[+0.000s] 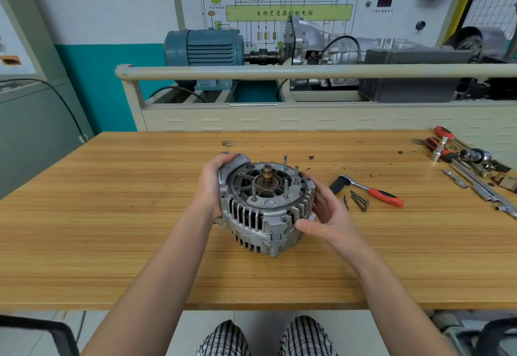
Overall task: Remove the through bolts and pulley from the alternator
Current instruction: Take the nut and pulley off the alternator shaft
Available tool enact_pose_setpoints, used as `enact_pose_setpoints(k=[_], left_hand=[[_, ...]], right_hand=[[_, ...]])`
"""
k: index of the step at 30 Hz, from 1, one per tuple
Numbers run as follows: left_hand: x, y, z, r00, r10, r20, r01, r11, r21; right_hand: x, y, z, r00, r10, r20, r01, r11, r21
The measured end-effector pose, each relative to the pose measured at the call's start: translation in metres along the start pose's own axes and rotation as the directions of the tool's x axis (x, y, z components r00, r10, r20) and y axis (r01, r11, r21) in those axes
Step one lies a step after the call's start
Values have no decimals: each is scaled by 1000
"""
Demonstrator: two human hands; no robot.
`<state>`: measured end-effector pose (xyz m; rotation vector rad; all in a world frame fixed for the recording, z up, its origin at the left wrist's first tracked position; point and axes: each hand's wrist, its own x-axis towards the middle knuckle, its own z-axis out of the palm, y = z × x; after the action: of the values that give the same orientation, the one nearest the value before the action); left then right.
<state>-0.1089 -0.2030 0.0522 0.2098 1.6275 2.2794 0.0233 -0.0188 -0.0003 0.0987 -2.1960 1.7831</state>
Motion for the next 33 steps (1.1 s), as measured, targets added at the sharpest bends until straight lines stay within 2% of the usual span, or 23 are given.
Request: enact_pose_setpoints(k=[8,12,16,20,26,33], left_hand=[[-11,3,-2,999,18,35,-23,991,129],[-19,-3,-1,993,118,-9,-112,962,249],[-33,-11,-3,980,190,61,-200,926,320],[-34,-19,-13,959,232,164,-274,907,321],[-34,-25,-9,955,270,120,-293,919,264],[-39,-25,-8,963,257,84,-270,901,339]], right_hand=[[-5,-10,6,999,35,16,-34,999,-30],[-12,-17,15,999,41,-1,-41,995,-86],[-13,-26,28,998,9,-55,-21,974,-225],[-12,-29,28,997,-9,-78,-14,958,-285],[-13,-27,28,991,-47,-122,13,963,-268],[-13,-26,27,990,-61,-127,30,972,-232]])
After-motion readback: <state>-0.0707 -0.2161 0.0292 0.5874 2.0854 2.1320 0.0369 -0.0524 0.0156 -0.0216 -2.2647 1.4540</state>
